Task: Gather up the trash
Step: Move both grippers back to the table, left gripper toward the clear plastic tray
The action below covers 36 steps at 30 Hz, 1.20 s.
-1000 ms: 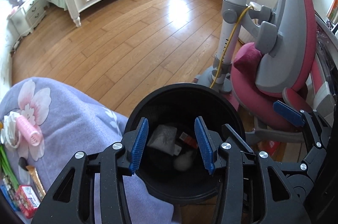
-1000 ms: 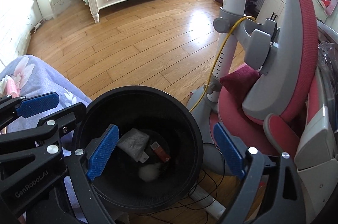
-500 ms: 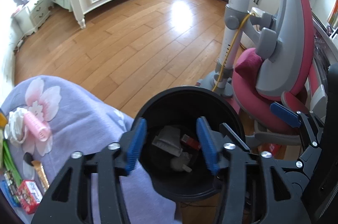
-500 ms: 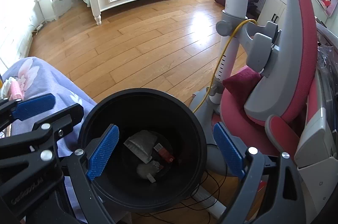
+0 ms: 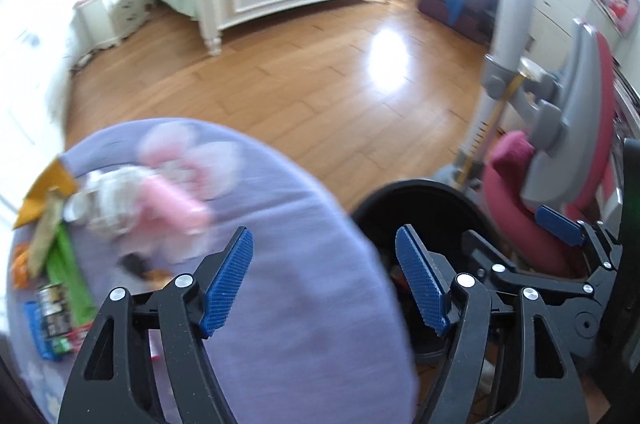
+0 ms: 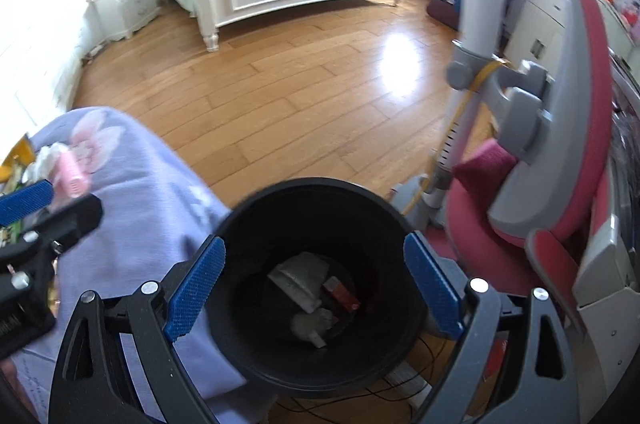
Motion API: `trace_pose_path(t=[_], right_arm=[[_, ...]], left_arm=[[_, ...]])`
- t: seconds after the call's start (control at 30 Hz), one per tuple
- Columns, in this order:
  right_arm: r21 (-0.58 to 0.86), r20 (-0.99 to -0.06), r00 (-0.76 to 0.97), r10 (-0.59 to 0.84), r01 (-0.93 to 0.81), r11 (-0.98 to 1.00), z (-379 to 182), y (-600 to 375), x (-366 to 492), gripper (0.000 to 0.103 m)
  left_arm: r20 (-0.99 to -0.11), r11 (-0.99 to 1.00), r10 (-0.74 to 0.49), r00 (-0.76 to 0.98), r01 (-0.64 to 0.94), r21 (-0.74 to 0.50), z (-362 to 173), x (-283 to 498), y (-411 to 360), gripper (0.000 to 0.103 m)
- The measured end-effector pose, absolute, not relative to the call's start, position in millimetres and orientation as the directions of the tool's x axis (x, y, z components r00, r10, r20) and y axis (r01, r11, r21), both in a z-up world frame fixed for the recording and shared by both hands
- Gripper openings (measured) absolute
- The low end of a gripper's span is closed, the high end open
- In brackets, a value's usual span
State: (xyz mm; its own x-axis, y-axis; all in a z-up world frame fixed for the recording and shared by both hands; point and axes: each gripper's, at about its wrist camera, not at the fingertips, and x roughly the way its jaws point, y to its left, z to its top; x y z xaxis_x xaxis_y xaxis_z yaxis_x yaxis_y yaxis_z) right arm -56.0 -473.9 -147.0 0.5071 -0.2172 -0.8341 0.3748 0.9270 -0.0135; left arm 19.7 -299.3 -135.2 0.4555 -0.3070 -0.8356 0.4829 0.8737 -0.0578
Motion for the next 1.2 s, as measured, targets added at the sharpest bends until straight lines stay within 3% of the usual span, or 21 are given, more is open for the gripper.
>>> trace_pose_path(t=[0.4,0.7,0.93,1.2], right_arm=[[-0.012,-0.825,0.565,-0.027,0.03,0.999,-130,-329,-13,0.089],[-0.043,-0.834,0.541,0.111,-0.264,0.964,-127,-234,0,0.089],[-0.126,-0.856,0.496,0.143,-0.469,0.874,-138,-179,9,0.089],[-0.188,-0.903,0.404,0.149,-0.68,0.709,-154,-148,19,0.089]], left_arm=[[-0.827,0.979,-0.12,0.549,0.206,-0.005,-118,44,-113,0.073],[-0.852,0.998,0.055,0.521,-0.009,0.059,-128,47,18,0.074],[-0.893,0.988,0.156,0.423,-0.082,0.134,-154,50,80,0.074],[-0.914,0.986,0.161,0.373,-0.093,0.135,-175,49,105,0.08]])
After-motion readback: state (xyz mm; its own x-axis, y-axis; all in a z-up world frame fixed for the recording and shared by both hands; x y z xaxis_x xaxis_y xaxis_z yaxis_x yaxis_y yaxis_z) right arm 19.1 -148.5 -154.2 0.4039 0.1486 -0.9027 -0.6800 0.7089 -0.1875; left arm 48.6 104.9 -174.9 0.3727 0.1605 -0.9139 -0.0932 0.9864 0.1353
